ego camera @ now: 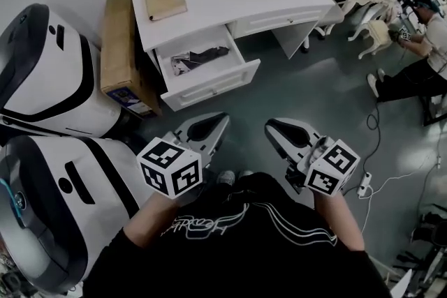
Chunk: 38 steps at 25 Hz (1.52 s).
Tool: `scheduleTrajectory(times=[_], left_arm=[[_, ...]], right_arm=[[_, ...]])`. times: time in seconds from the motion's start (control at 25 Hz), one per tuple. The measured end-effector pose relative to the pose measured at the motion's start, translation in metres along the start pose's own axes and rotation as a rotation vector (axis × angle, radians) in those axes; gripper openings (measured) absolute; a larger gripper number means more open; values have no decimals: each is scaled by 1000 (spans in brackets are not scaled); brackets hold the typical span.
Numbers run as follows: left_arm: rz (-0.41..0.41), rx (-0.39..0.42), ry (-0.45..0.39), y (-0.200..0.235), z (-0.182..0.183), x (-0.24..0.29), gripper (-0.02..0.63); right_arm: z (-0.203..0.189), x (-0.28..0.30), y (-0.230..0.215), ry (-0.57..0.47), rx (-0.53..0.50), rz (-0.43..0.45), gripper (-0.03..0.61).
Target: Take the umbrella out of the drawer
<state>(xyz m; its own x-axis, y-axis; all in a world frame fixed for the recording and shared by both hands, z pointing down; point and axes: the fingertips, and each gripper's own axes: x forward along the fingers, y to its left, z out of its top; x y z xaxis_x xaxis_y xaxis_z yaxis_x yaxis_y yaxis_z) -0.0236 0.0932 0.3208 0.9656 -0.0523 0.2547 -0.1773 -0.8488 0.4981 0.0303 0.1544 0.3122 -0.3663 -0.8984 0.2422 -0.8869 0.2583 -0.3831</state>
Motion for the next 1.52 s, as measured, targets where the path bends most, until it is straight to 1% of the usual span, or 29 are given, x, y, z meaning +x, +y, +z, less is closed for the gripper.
scheduleTrajectory(times=[0.12,0.32,0.44,0.56,0.76,0.84,0.88,0.96,1.12,1.24,1.36,1.52], left_arm=[[39,-3,-11,22,12,5,20],[104,-14,-38,54,34,21,20],[146,-14,-44,80,49,39,20],[188,-52,-43,109,58,60,20],[276,-111,-38,161,77,90,20],[311,-132,-46,184,84,97,20],[328,-143,-48,195,86,100,20],[364,-166,-50,215,87,103,20],[444,-224,-50,246,83,101,20],[493,-269,-54,263,78,97,20],[534,-294,-62,280,76,91,20],[589,-326,-76,295,71,84,20]], right_arm=[[12,22,-16,8,-9,29,57],[32,62,-36,49,-70,140,57],[41,90,-65,70,-72,182,56],[52,120,-100,114,-78,225,57],[69,178,-151,214,-137,311,57],[71,203,-167,254,-143,351,74],[71,215,-174,276,-146,372,100],[67,240,-185,329,-178,409,137],[45,286,-200,444,-285,465,169],[21,316,-207,535,-383,510,183],[-4,345,-214,614,-497,537,194],[-43,374,-225,724,-598,575,220]])
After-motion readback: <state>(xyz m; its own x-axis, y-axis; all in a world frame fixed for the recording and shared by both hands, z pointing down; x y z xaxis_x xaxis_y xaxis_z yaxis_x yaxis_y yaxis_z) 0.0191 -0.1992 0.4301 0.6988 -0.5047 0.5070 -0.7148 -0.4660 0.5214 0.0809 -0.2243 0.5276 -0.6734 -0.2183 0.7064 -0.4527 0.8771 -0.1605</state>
